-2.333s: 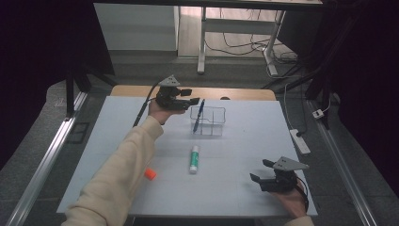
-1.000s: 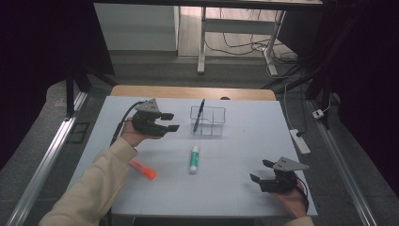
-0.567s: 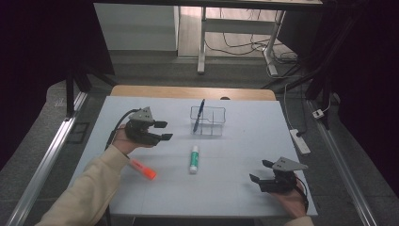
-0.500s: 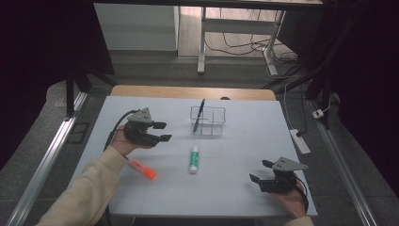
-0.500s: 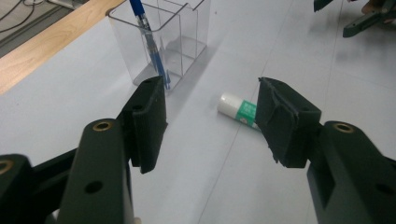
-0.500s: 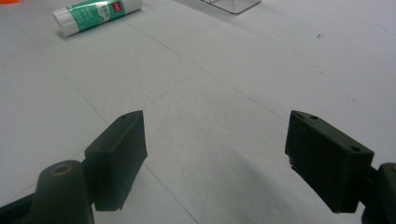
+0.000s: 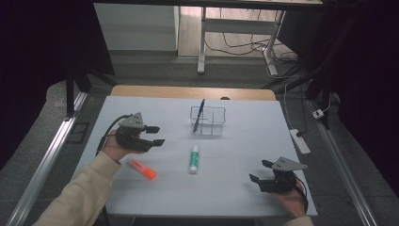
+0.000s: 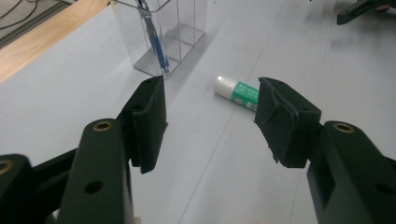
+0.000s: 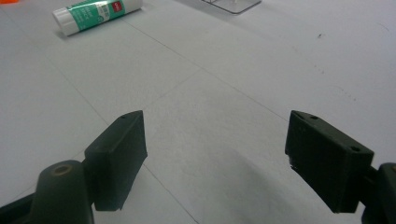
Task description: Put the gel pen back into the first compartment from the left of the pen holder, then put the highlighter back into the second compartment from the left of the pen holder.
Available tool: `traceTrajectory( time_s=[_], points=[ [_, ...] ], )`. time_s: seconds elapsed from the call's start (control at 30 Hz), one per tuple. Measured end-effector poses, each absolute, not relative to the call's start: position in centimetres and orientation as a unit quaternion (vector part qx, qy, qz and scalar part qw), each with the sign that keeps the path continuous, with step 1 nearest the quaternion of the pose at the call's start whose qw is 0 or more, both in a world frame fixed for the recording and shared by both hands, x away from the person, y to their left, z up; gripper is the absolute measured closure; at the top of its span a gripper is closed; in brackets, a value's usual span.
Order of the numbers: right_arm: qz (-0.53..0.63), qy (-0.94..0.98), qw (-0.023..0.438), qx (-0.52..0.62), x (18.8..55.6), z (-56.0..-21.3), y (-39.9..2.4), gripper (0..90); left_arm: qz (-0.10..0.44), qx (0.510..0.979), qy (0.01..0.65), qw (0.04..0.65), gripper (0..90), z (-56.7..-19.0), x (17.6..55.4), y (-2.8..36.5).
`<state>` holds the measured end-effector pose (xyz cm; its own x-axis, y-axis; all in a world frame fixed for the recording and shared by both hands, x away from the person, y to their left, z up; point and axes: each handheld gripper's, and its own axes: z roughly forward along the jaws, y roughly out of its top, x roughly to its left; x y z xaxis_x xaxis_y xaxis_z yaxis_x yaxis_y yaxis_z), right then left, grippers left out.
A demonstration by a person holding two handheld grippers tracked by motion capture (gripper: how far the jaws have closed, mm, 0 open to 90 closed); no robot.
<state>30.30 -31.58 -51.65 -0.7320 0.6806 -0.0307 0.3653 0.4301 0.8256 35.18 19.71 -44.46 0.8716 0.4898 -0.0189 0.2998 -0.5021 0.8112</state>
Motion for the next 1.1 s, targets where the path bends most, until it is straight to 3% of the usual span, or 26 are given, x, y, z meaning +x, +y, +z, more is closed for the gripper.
traceTrajectory(
  time_s=[0.37,1.1],
  points=[
    [0.429,0.827,0.18,0.316,30.4,-51.8,-31.4,20.0,0.094,0.88,0.22,0.411,42.9,-45.8,34.6,21.4],
    [0.426,0.83,0.177,0.314,30.5,-51.8,-31.3,20.0,0.053,0.931,0.115,0.342,41.4,-46.5,33.7,20.7]
  ],
)
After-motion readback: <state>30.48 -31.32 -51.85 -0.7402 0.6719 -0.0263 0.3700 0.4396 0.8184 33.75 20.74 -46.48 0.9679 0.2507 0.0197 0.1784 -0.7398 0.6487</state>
